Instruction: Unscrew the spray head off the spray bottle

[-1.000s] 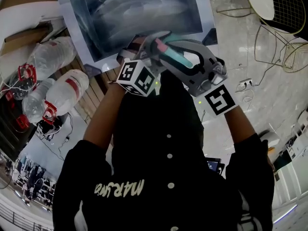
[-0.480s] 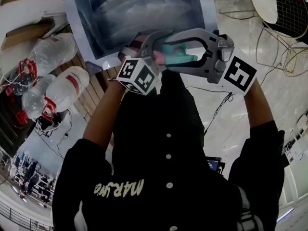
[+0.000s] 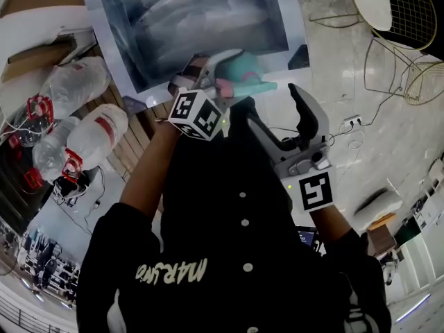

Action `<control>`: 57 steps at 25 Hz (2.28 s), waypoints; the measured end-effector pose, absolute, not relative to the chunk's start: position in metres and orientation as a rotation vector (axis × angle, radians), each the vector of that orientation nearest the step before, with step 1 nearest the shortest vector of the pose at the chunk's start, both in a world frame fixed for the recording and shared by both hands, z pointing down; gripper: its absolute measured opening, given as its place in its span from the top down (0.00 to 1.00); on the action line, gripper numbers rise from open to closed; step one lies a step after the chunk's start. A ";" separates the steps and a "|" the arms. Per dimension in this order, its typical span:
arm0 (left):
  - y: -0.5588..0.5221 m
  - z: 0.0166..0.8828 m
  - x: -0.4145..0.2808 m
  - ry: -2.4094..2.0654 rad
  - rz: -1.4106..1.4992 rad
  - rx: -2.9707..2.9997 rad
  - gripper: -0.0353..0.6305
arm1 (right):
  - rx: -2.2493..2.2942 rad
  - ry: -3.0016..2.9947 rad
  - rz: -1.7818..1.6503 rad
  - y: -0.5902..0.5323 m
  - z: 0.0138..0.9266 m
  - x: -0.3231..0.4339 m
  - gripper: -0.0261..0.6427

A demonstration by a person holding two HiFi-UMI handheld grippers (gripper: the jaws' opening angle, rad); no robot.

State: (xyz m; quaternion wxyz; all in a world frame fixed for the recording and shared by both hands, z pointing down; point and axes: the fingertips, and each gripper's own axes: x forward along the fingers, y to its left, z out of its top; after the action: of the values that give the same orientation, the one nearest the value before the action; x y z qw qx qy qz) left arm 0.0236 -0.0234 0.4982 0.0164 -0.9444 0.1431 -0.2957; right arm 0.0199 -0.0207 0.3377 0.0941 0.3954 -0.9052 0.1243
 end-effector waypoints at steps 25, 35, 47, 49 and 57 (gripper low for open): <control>-0.023 0.503 0.020 0.474 -0.971 -2.935 0.34 | 1.138 -2.578 0.260 -0.041 0.377 -0.036 0.49; -0.025 0.500 0.020 0.445 -0.942 -2.957 0.34 | 0.514 -2.765 -0.004 -0.037 0.380 -0.039 0.73; -0.021 0.501 0.023 0.337 -0.881 -2.975 0.34 | -0.335 -2.849 0.022 -0.018 0.376 -0.039 0.73; -0.019 0.500 0.022 0.325 -0.883 -2.965 0.34 | -0.355 -2.845 0.028 -0.015 0.375 -0.039 0.73; -0.020 0.502 0.020 0.326 -0.884 -2.956 0.34 | -0.321 -2.876 0.043 -0.020 0.370 -0.040 0.74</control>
State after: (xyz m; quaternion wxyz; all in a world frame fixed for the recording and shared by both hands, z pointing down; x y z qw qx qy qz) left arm 0.0197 -0.0199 0.5020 0.0194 -0.9526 0.1051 -0.2848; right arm -0.0399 -0.0201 0.3696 0.1235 -0.1100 -0.9861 0.0147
